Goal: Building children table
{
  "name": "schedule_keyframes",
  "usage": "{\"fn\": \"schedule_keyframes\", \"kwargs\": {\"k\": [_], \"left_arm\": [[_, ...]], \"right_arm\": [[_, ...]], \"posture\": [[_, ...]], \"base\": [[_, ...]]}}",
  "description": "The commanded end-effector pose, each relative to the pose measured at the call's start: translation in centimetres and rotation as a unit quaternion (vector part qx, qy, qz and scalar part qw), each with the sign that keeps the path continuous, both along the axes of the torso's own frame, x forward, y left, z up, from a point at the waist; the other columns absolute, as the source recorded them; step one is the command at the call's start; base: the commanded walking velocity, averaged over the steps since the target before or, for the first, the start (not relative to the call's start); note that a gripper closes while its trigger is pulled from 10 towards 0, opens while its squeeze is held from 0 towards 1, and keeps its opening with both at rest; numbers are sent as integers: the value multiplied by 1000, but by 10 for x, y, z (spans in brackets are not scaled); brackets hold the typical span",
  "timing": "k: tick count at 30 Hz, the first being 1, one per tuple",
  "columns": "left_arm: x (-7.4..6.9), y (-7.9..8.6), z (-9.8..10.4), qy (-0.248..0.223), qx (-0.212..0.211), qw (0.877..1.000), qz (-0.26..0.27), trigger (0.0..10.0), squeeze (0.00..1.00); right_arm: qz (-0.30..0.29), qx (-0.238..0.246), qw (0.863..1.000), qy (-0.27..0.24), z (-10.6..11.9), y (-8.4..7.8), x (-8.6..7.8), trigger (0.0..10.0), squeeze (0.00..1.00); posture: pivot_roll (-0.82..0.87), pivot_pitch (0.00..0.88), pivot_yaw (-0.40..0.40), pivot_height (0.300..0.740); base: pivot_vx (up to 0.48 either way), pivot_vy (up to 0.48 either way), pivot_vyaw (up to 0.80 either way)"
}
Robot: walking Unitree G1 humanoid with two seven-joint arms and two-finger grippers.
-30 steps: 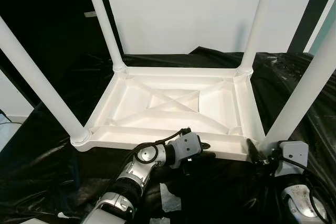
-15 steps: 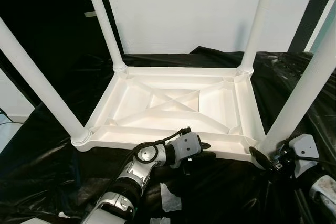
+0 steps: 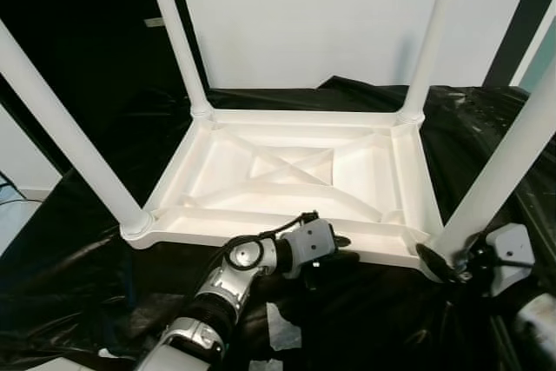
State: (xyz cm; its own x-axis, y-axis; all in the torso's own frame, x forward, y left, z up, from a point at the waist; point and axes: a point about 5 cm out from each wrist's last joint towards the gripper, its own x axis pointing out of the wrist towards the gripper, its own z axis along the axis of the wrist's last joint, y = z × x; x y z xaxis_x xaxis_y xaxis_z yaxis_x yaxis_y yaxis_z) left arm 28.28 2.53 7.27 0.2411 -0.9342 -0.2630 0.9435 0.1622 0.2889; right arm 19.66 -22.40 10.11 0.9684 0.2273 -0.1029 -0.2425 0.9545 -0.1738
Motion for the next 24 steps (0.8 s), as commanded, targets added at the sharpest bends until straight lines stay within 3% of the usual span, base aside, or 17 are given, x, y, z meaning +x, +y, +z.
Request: {"fn": "schedule_keyframes", "kwargs": {"k": [1, 2, 3, 4, 8, 9, 10, 11, 12, 14, 15, 20, 21, 22, 23, 24], "left_arm": [[-11, 4, -34, 54, 42, 996, 58, 10000, 0], [-11, 4, -34, 54, 42, 996, 58, 10000, 0], [-11, 5, -34, 53, 42, 996, 58, 10000, 0], [-11, 5, -34, 53, 42, 996, 58, 10000, 0], [-11, 6, -34, 53, 44, 996, 57, 10000, 0], [-11, 6, -34, 53, 44, 996, 56, 10000, 0], [-11, 6, -33, 53, 44, 996, 56, 10000, 0], [-11, 5, -33, 53, 44, 996, 56, 10000, 0], [-10, 5, -33, 52, 45, 996, 54, 10000, 0], [-10, 4, -33, 52, 44, 996, 54, 10000, 0], [-10, 3, -32, 51, 44, 996, 53, 10000, 0], [-10, 1, -32, 51, 42, 996, 53, 10000, 0], [-10, 1, -32, 52, 41, 996, 53, 10000, 0], [-11, 1, -32, 52, 41, 996, 53, 10000, 0], [-11, 3, -33, 52, 41, 996, 54, 10000, 0], [-11, 4, -34, 53, 41, 996, 57, 10000, 0]], "right_arm": [[-27, 49, 998, 15, -17, 26, -3, 980, 0], [-66, 58, 996, 4, -18, 27, -4, 980, 0], [-106, 72, 992, -2, -21, 29, -6, 1686, 0], [-123, 80, 989, -4, -22, 32, -9, 0, 0], [-133, 84, 988, -7, -23, 39, -12, 0, 0], [-139, 84, 987, -9, -23, 38, -12, 1451, 0], [-145, 84, 986, -9, -22, 37, -11, 5255, 0], [-150, 83, 985, -9, -22, 35, -11, 5255, 0], [-146, 69, 987, -15, -20, 35, -9, 10000, 0], [-137, 63, 988, -16, -19, 35, -7, 10000, 0], [-113, 53, 992, -19, -17, 35, -5, 10000, 1000], [-70, 32, 997, -22, -14, 36, -1, 10000, 1000], [-38, 17, 999, -20, -12, 35, -1, 10000, 573], [-7, 5, 1000, -16, -10, 35, -1, 10000, 573], [29, -24, 999, -21, -4, 32, -1, 10000, 0], [53, -42, 997, -22, 2, 28, -1, 10000, 0]], "posture": [[-99, 0, 62, 740], [-98, 0, 63, 740], [-97, 0, 65, 740], [-97, 0, 66, 740], [-103, 0, 72, 740], [-106, 0, 74, 740], [-107, 0, 74, 740], [-107, 0, 74, 740], [-112, 0, 74, 740], [-113, 0, 74, 740], [-114, 0, 73, 740], [-114, 0, 72, 740], [-113, 0, 70, 740], [-113, 0, 70, 740], [-110, 0, 66, 740], [-111, 0, 66, 740]], "base": [[0, 0, 0], [0, 0, 0], [0, 0, 0], [0, 0, 0], [0, 0, 0], [0, 0, 0], [0, 0, 0], [0, 0, 0], [0, 0, 0], [0, 0, 0], [0, 0, 0], [0, 0, 0], [0, 0, 0], [0, 0, 0], [0, 0, 0], [0, 0, 0]]}}
